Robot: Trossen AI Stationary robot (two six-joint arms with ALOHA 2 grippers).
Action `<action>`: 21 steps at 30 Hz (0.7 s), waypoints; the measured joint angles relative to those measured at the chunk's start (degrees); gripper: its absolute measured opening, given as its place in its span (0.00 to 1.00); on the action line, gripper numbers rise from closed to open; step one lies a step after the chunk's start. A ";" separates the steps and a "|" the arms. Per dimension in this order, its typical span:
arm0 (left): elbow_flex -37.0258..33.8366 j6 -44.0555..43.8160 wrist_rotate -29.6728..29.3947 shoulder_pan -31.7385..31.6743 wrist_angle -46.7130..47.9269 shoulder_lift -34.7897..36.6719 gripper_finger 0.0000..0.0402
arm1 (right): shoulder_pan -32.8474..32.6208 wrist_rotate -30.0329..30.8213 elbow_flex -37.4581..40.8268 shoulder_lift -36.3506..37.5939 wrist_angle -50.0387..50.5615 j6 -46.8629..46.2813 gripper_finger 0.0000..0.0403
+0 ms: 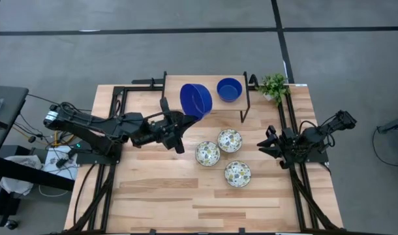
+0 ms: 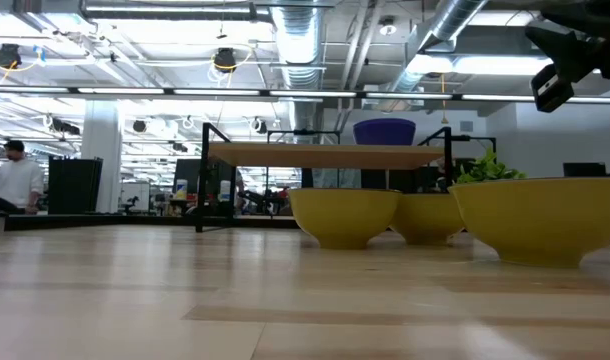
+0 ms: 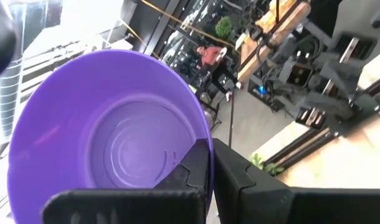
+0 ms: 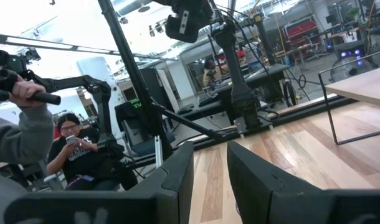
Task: Pick & Place Mini bowls
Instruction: Stack the blue bowl on top of the blue bowls on the shelf
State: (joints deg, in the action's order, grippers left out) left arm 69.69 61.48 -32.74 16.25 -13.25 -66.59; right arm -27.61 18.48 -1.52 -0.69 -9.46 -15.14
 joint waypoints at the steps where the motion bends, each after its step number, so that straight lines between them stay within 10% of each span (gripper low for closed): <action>1: 0.00 0.03 -0.01 -0.44 0.38 0.00 0.02 | 0.01 0.01 0.00 0.00 -0.01 0.00 0.22; 11: 2.66 -0.49 3.59 -8.58 4.75 -0.17 0.02 | 0.01 0.02 0.00 0.01 -0.59 0.00 0.22; 21: 17.91 -3.85 4.33 -18.98 29.08 -5.76 0.02 | 0.00 0.06 0.00 0.00 -0.47 -1.76 0.22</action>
State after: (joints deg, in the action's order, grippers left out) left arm 87.60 57.63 -28.41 -2.73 15.83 -72.34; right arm -27.60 18.54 -1.52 -0.69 -9.93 -16.90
